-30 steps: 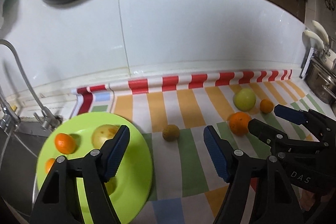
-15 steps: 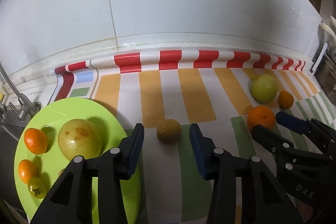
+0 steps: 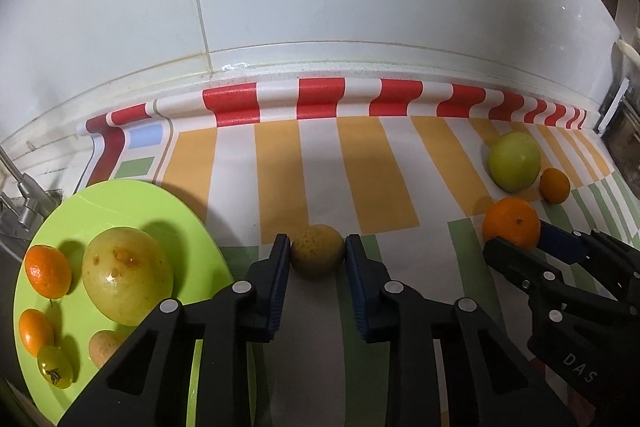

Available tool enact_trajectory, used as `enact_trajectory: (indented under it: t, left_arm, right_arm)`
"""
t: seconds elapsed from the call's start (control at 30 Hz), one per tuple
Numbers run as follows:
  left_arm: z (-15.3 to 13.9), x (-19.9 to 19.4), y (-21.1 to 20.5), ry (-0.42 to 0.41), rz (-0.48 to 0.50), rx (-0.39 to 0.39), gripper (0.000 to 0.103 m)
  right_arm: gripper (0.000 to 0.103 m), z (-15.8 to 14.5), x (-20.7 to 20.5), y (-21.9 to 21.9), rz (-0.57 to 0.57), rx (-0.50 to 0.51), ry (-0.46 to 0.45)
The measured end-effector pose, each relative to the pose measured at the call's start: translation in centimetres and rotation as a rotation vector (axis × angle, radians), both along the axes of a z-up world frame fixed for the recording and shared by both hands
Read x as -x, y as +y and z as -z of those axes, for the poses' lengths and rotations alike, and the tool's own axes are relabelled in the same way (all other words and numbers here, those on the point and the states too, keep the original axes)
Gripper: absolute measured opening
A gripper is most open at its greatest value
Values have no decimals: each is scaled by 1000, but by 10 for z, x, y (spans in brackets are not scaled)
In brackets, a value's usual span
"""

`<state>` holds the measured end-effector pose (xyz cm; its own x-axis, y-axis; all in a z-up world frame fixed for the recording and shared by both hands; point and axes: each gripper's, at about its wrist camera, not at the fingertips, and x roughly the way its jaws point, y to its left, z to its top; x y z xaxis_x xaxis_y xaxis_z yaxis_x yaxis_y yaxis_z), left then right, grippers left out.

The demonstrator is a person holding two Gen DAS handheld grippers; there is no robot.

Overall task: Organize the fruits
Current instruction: 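Grasp a small brown fruit with the left tool while the right tool grasps an orange, then carry the brown fruit with the left tool onto the plate while the right tool places the orange there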

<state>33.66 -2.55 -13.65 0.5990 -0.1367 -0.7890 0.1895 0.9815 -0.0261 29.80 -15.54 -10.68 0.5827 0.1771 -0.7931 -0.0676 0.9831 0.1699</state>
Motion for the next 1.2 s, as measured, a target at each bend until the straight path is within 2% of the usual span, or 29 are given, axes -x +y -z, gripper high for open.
enact_trajectory:
  t: [0.23, 0.8, 1.2]
  left_arm:
    - [-25, 22, 1, -59, 27, -2, 28]
    - [-91, 104, 30, -178, 13, 35, 28]
    - [-115, 159, 68, -229, -29, 42, 28]
  right_arm:
    - [42, -14, 7, 3, -10, -6, -32]
    - [42, -87, 65, 27, -68, -19, -151]
    - [42, -116, 105, 57, -121, -21, -201]
